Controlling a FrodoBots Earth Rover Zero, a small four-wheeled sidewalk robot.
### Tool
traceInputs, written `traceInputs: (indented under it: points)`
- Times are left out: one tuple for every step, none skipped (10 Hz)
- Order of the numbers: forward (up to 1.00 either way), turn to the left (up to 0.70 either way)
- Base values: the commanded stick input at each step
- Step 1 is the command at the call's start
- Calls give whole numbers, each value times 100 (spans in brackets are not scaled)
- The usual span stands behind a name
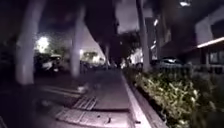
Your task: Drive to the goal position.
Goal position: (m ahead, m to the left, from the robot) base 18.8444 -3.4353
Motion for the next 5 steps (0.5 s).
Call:
traceInputs:
  points:
    - [45, 0]
    - [45, 0]
    - [45, 0]
    - [45, 0]
    - [45, 0]
